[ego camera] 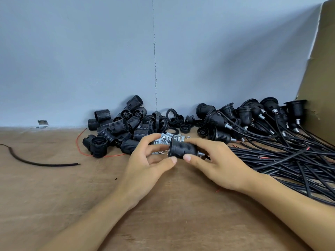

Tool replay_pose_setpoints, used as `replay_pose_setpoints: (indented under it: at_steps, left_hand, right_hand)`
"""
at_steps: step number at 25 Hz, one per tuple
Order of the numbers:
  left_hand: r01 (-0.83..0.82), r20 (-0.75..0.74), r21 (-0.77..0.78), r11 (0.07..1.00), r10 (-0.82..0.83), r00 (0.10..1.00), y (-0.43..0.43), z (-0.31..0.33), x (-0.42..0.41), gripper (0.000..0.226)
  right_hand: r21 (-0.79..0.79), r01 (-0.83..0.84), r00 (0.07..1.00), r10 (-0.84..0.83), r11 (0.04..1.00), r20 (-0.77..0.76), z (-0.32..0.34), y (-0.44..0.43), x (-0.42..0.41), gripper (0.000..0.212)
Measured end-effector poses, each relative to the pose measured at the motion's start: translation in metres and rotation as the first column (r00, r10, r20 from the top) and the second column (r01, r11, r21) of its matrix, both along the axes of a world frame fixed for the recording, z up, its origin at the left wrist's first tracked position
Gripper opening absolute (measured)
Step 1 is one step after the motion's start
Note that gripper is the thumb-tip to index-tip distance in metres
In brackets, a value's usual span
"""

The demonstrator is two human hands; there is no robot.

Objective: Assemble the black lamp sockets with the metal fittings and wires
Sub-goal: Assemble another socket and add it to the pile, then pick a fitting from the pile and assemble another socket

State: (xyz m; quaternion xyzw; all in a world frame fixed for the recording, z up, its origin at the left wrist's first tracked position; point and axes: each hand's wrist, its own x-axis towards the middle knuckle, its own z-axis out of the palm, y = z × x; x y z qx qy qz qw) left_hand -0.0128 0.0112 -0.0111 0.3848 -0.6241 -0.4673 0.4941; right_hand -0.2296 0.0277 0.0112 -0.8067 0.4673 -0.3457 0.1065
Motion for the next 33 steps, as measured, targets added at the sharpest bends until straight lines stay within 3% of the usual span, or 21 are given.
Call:
replay_pose_setpoints:
  at_steps: [3, 7, 13, 15, 18, 21, 23, 26, 29, 33]
  left_hand:
    - [-0.015, -0.002, 0.047, 0.999, 0.015, 1.000, -0.001, 0.002, 0.001, 0.074]
    - [0.005, 0.123, 0.038, 0.999, -0.010, 0.992, -0.005, -0.005, 0.002, 0.080]
    - [-0.017, 0.048, 0.064, 0.998, 0.014, 0.999, -0.006, 0.001, 0.000, 0.073]
    - [-0.006, 0.094, 0.059, 0.998, 0.000, 0.996, -0.008, -0.002, 0.003, 0.065]
    - [0.027, 0.171, 0.063, 0.998, -0.037, 0.985, -0.007, -0.005, 0.005, 0.075]
    - [0.031, 0.100, 0.060, 0.998, -0.037, 0.994, -0.004, 0.002, 0.002, 0.068]
    - [0.004, 0.063, 0.078, 0.997, -0.008, 0.998, -0.004, 0.005, 0.000, 0.074]
    - [-0.032, 0.147, 0.077, 0.997, 0.020, 0.989, -0.006, 0.001, 0.003, 0.058]
    - [-0.027, 0.229, 0.071, 0.997, 0.010, 0.973, -0.007, -0.003, 0.004, 0.067]
    - [-0.016, 0.175, 0.061, 0.998, 0.005, 0.985, -0.005, -0.001, 0.003, 0.053]
  right_hand:
    - [-0.011, -0.010, 1.000, 0.010, 1.000, -0.006, -0.002, 0.000, 0.000, 0.032]
    - [-0.026, 0.059, 0.990, -0.055, 0.998, 0.129, 0.002, -0.002, -0.004, 0.022]
    - [-0.027, 0.004, 0.999, -0.003, 1.000, 0.032, 0.000, -0.001, -0.002, 0.034]
    - [-0.027, 0.032, 0.998, -0.031, 0.999, 0.061, 0.002, -0.001, -0.003, 0.033]
    - [-0.014, 0.072, 0.987, -0.069, 0.997, 0.143, 0.003, -0.003, -0.005, 0.031]
    - [-0.021, 0.033, 0.997, -0.031, 0.999, 0.064, 0.002, -0.001, -0.002, 0.034]
    - [-0.014, 0.005, 0.999, -0.004, 1.000, 0.035, 0.001, 0.000, -0.002, 0.036]
    - [-0.007, 0.035, 0.998, -0.035, 0.999, 0.046, 0.002, -0.002, -0.003, 0.037]
    - [-0.020, 0.076, 0.988, -0.072, 0.997, 0.134, 0.004, -0.003, -0.005, 0.033]
    - [-0.029, 0.074, 0.997, -0.074, 0.997, -0.020, 0.004, -0.001, -0.003, 0.042]
